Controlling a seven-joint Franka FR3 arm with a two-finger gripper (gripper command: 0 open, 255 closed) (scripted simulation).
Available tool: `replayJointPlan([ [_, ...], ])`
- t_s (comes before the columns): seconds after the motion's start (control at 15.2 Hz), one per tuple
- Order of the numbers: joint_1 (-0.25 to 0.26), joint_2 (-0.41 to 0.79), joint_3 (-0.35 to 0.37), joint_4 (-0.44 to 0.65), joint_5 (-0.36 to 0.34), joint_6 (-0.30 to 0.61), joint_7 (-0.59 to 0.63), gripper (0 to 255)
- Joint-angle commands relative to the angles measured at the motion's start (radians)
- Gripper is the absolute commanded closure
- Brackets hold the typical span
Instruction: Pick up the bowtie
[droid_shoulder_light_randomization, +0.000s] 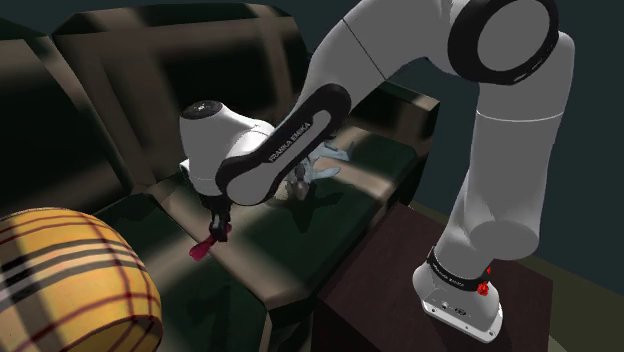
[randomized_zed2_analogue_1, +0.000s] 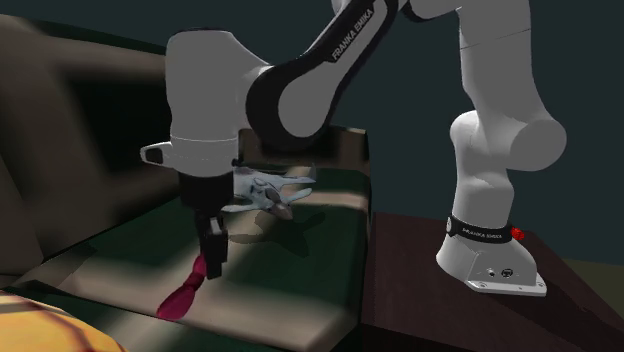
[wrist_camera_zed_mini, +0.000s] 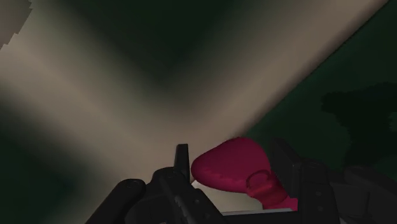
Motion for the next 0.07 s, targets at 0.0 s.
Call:
replayJointPlan([
  [0.0,-0.001,-0.005,0.002,0.003,0.004,-0.008,-0.003,255],
])
